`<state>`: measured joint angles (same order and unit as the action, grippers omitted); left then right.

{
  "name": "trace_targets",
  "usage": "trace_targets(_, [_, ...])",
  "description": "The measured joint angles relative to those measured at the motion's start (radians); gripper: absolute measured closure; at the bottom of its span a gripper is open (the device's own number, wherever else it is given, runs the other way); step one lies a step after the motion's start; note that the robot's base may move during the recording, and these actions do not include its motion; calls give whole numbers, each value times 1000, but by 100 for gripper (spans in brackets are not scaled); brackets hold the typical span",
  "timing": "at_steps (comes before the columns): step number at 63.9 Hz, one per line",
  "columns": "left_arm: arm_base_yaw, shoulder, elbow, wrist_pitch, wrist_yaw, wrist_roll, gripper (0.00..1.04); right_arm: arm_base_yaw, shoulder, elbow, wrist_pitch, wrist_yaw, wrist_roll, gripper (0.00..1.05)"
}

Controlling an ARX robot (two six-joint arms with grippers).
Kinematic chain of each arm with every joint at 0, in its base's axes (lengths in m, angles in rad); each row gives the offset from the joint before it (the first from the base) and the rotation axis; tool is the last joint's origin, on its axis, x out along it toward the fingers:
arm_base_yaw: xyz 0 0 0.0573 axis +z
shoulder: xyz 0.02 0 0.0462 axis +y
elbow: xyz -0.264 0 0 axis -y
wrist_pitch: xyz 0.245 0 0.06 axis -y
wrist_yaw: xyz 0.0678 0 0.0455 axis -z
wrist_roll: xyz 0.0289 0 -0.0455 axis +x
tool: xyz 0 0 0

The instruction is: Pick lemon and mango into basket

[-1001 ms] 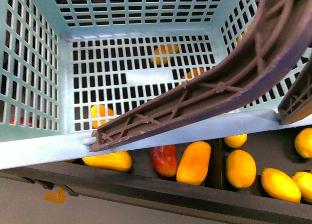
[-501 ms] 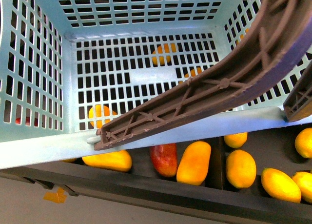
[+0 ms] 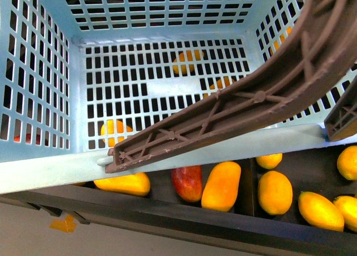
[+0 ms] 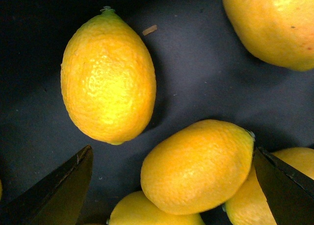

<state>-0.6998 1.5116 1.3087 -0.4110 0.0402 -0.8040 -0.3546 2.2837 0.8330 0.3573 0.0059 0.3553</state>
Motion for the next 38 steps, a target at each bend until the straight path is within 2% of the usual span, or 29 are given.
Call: trace_targets(38, [0,0,0,0,0,0,90,69,210,247,-50,-17,46,9])
